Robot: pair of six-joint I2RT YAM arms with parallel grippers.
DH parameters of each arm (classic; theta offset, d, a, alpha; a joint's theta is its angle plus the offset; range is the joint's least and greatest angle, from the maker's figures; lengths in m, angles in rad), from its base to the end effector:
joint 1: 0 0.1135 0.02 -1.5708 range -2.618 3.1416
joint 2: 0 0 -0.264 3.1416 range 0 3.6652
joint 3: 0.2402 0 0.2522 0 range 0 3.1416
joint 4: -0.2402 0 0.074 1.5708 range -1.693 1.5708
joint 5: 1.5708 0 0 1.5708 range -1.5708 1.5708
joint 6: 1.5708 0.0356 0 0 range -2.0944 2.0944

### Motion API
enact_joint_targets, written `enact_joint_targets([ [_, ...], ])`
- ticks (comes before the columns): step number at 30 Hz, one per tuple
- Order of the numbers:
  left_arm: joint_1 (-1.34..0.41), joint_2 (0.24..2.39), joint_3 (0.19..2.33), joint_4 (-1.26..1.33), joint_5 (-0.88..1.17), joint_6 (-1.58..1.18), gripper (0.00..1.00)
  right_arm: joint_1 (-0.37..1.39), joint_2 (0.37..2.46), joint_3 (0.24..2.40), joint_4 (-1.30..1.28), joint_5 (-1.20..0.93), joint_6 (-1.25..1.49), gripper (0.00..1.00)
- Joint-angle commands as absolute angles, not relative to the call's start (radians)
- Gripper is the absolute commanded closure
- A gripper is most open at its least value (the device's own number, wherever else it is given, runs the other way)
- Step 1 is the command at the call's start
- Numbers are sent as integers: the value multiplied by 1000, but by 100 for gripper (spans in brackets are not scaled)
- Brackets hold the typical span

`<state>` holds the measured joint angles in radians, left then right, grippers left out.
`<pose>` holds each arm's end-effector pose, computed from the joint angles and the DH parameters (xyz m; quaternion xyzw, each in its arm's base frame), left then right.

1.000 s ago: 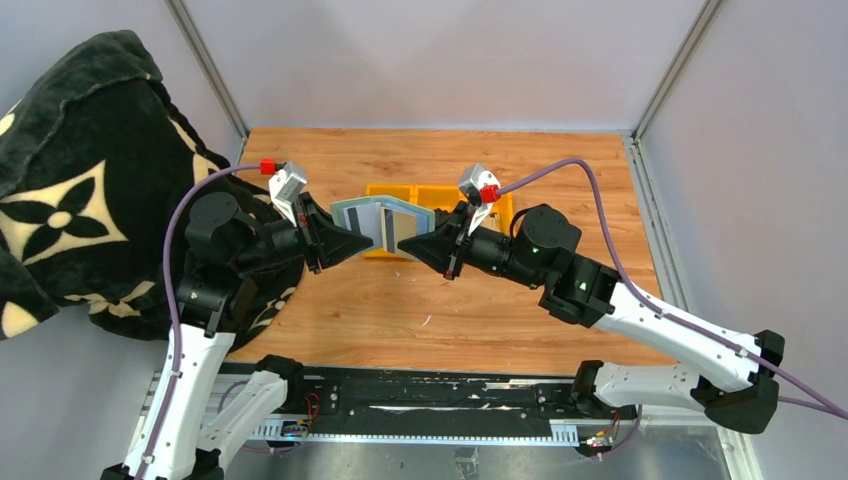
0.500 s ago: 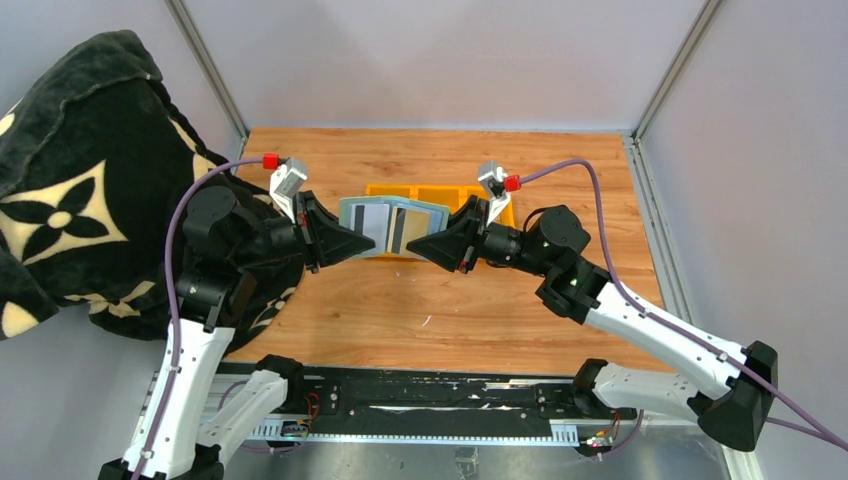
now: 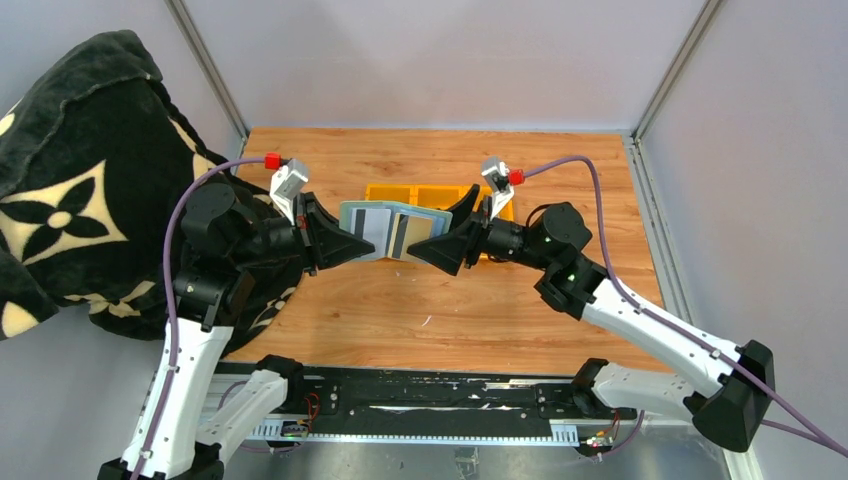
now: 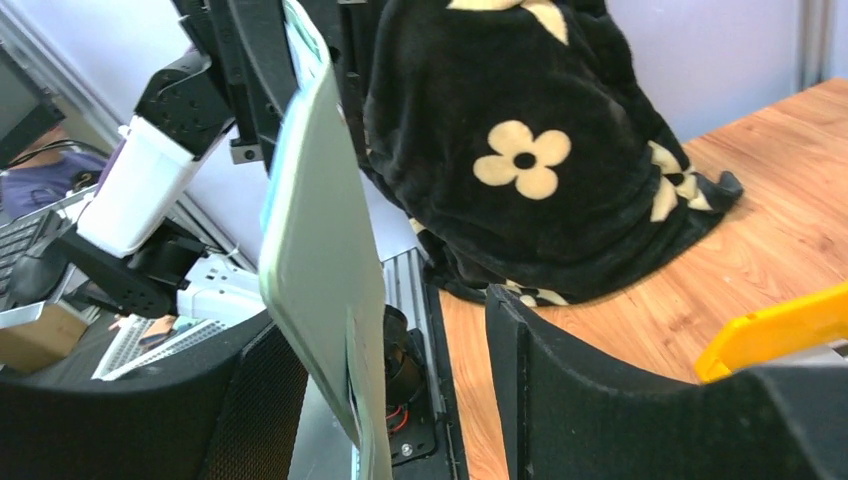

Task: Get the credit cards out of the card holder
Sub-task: Remove the credit card from the card holder.

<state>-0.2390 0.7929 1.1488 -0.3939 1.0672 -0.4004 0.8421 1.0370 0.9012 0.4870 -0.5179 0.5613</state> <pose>0.1233 -0.0621 0.4397 0.3016 0.6467 -0.5355 0.4517 0.1434 0.1871 0.4032 -0.2853 0.5188 0.6235 0.5106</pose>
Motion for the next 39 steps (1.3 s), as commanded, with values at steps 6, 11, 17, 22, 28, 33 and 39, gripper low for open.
enact_joint_targets([
  [6, -241, 806, 1195, -461, 1128, -356, 100, 829, 1118, 975, 614, -671, 637, 59],
  [11, -241, 812, 1195, -467, 1131, -360, 75, 826, 1133, 949, 687, -698, 686, 96],
  [17, -241, 824, 1185, -448, 1134, -389, 44, 821, 1151, 903, 852, -740, 794, 100],
  [22, -241, 825, 1170, -363, 1144, -479, 48, 821, 1166, 894, 912, -770, 842, 100],
  [28, -241, 825, 1157, -273, 1155, -559, 47, 821, 1182, 894, 918, -792, 863, 100],
  [33, -241, 830, 1154, -265, 1144, -571, 59, 821, 1182, 887, 935, -800, 871, 100],
  [39, -241, 839, 1155, -261, 1123, -586, 82, 819, 1172, 878, 930, -801, 861, 100],
])
